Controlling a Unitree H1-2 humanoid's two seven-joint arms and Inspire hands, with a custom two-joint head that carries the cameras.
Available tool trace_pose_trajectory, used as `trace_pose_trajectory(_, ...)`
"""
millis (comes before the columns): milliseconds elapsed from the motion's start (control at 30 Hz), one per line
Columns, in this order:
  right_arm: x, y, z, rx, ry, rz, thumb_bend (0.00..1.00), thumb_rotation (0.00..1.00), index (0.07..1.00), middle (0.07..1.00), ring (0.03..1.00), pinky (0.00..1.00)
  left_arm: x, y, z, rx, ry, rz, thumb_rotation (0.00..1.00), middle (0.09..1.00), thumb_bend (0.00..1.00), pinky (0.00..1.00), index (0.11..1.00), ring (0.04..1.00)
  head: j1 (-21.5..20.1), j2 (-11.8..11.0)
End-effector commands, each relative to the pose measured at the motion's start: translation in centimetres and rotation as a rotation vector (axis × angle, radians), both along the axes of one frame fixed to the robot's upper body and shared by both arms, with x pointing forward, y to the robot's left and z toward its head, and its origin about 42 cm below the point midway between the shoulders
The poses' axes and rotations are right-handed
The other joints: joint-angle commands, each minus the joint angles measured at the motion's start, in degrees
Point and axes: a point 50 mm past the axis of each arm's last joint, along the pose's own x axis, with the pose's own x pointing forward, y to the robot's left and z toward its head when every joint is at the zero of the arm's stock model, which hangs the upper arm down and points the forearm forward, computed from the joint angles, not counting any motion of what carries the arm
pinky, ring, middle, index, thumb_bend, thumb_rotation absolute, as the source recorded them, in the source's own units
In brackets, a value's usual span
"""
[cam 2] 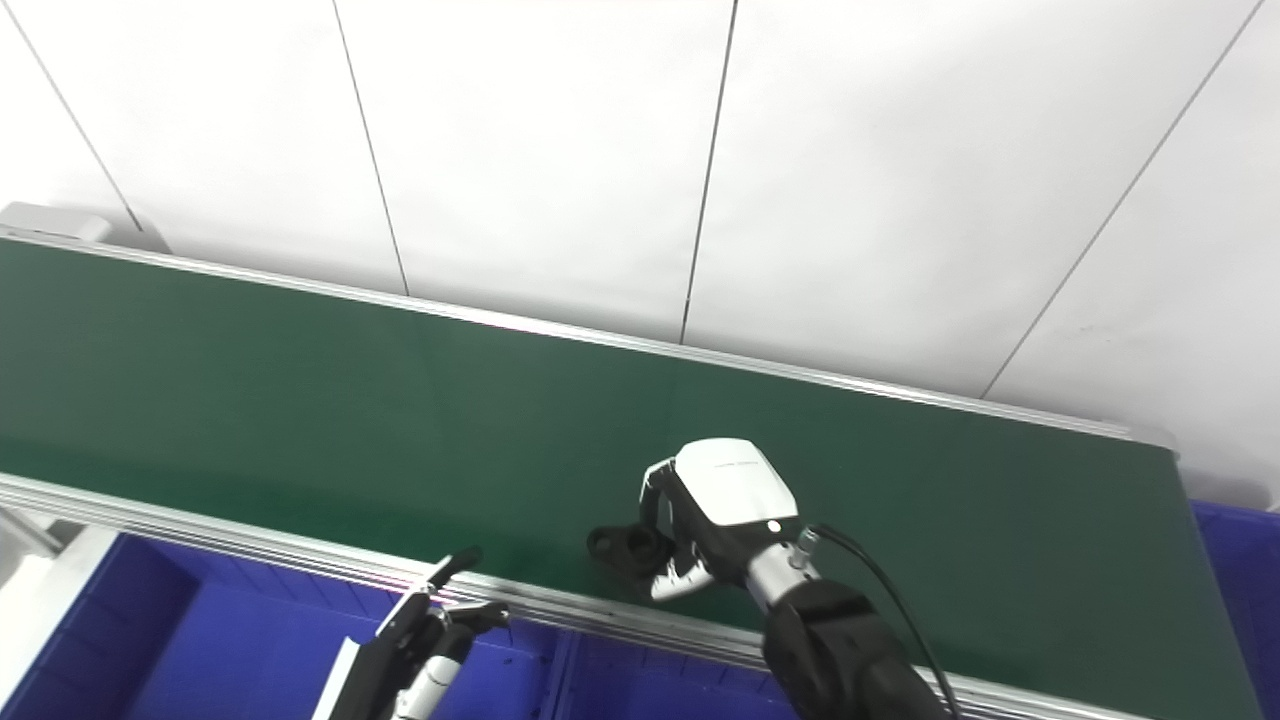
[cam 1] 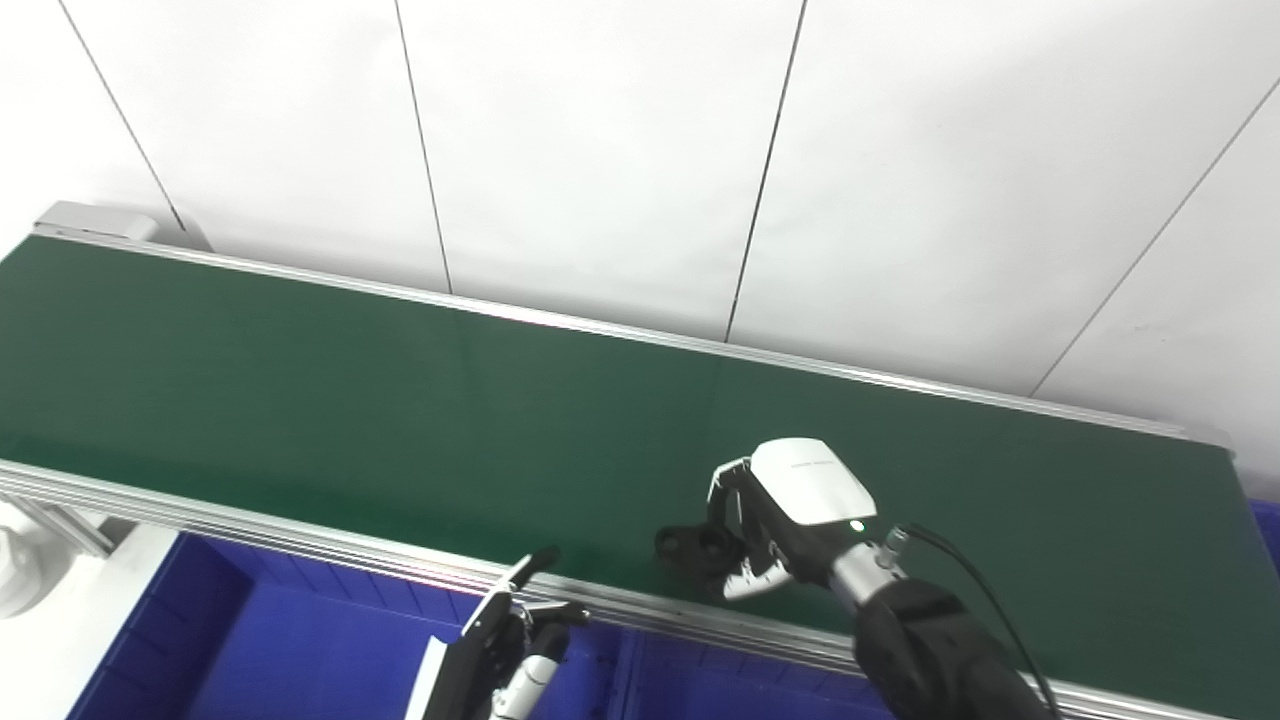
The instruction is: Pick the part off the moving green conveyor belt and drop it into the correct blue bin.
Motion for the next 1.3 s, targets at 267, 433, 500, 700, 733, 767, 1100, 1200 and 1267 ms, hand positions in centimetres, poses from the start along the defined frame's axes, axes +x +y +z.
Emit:
trace_pose_trajectory(267, -5.0, -3.8, 5.9, 0.017, -0.077, -0.014, 0.51, 0.14, 0.487, 0.293, 0.200, 0.14, 0.2, 2.4, 1.8, -0.012, -0.028, -0.027, 0.75, 0.647, 0.38, 0.83, 0.924, 0.755, -6.63, 2.63)
trace_pose_trajectory(433, -8.3, -4.0, 5.9, 0.060, -0.038, -0.047, 0.51, 0.13, 0.487, 0.278, 0.186, 0.13, 0.3, 3.1, 2.3, -0.015, -0.013, -0.035, 0.76, 0.655, 0.40, 0.86, 0.929, 0.775, -8.00, 3.87)
trace_pose_trajectory(500, -9.6, -3.8, 5.7, 0.079, -0.023, -0.054, 0.51, 0.13, 0.488, 0.288, 0.194, 0.14, 0.4, 3.4, 2.4, -0.014, -0.008, -0.036, 0.76, 0.653, 0.41, 0.87, 0.927, 0.777, -8.58, 4.53)
trace_pose_trajectory(700, -11.9, -3.0, 5.0, 0.095, 0.036, -0.051, 0.51, 0.14, 0.487, 0.286, 0.200, 0.14, 0.8, 4.0, 3.4, -0.017, -0.003, -0.031, 0.75, 0.645, 0.45, 0.88, 0.921, 0.773, -11.29, 8.40)
trace_pose_trajectory(733, -12.1, -2.9, 4.8, 0.096, 0.048, -0.052, 0.51, 0.14, 0.487, 0.283, 0.195, 0.14, 0.8, 4.0, 3.7, -0.020, -0.003, -0.030, 0.75, 0.646, 0.47, 0.89, 0.915, 0.776, -11.29, 8.40)
trace_pose_trajectory(767, -12.3, -2.7, 4.7, 0.098, 0.060, -0.054, 0.51, 0.14, 0.487, 0.281, 0.194, 0.13, 1.0, 4.1, 4.0, -0.021, -0.002, -0.029, 0.75, 0.646, 0.47, 0.89, 0.913, 0.777, -12.00, 9.58)
trace_pose_trajectory(1100, -12.3, -2.3, 3.2, 0.058, 0.112, -0.078, 0.51, 0.13, 0.488, 0.284, 0.189, 0.13, 1.6, 4.0, 5.5, -0.009, -0.002, -0.024, 0.78, 0.633, 0.51, 0.87, 0.906, 0.744, -12.67, 12.20)
trace_pose_trajectory(1200, -12.1, -2.4, 3.2, 0.014, 0.095, -0.070, 0.51, 0.14, 0.488, 0.286, 0.189, 0.13, 1.6, 3.9, 5.6, -0.011, 0.005, -0.022, 0.78, 0.624, 0.52, 0.87, 0.910, 0.749, -12.43, 12.66)
trace_pose_trajectory(1267, -12.0, -2.5, 3.1, -0.018, 0.076, -0.061, 0.51, 0.14, 0.488, 0.285, 0.188, 0.13, 1.5, 3.8, 5.7, -0.012, 0.007, -0.021, 0.78, 0.621, 0.52, 0.86, 0.909, 0.748, -12.24, 12.73)
